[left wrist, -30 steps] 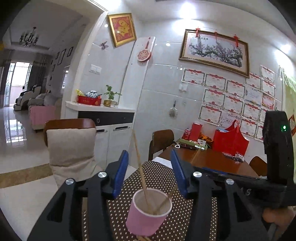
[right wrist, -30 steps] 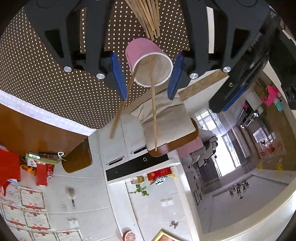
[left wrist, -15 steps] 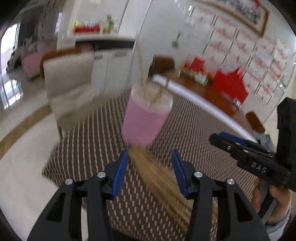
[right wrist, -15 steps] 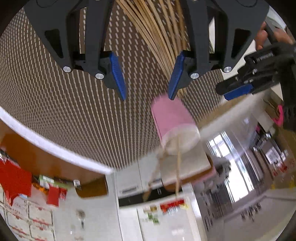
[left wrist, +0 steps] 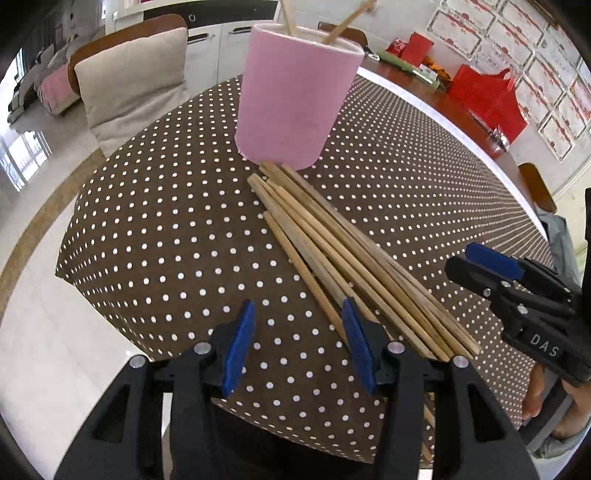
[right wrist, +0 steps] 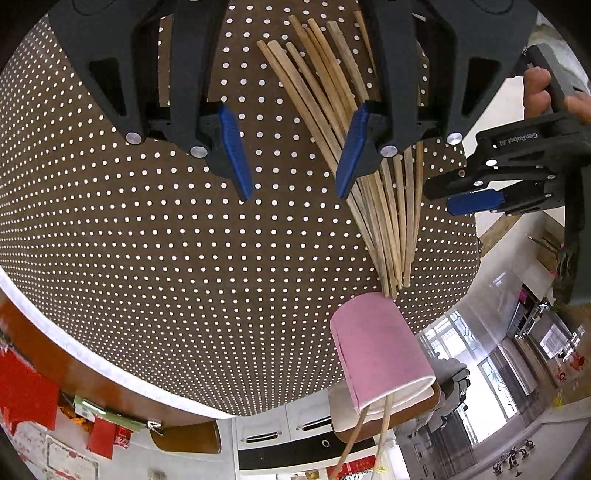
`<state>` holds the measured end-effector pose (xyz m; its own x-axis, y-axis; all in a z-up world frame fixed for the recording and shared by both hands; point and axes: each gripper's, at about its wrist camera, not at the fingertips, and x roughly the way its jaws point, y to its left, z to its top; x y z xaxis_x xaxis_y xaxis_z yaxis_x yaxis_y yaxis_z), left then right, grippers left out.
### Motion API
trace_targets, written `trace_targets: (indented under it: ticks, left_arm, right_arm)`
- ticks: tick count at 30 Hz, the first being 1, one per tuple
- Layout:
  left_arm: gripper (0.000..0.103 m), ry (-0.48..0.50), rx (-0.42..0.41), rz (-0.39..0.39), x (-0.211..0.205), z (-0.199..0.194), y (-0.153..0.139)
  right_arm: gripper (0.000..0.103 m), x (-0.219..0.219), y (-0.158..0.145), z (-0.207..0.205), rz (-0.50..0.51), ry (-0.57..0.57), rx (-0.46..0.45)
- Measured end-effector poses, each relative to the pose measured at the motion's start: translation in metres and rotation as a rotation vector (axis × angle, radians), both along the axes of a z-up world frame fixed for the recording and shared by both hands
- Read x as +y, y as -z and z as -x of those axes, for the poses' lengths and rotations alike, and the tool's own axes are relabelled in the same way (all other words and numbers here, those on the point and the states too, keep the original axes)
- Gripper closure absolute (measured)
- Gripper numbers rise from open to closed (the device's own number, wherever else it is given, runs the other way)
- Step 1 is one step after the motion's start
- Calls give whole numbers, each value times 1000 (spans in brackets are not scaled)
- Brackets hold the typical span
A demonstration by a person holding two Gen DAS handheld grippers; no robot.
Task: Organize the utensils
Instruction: 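Move the right gripper back over the chopstick pile while the left gripper returns there too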
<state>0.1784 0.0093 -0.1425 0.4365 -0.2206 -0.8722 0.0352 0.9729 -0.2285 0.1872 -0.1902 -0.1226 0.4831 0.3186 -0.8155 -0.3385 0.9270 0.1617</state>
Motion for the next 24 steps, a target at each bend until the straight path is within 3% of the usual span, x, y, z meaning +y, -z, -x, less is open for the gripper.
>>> trace_targets:
  ticks: [6, 18, 21, 24]
  left_arm:
    - [53, 37, -27, -112, -19, -10, -4]
    - [54, 77, -16, -141, -20, -12, -3]
    - [56, 111, -35, -201, -26, -9, -2]
    - [57, 118, -41, -223, -30, -7, -3]
  right_arm:
    - [56, 6, 5, -4, 17, -25, 16]
    - [56, 33, 9, -31, 132, -130, 28]
    - [67, 44, 14, -36, 163, -176, 50]
    - [68, 51, 18, -42, 194, -201, 67]
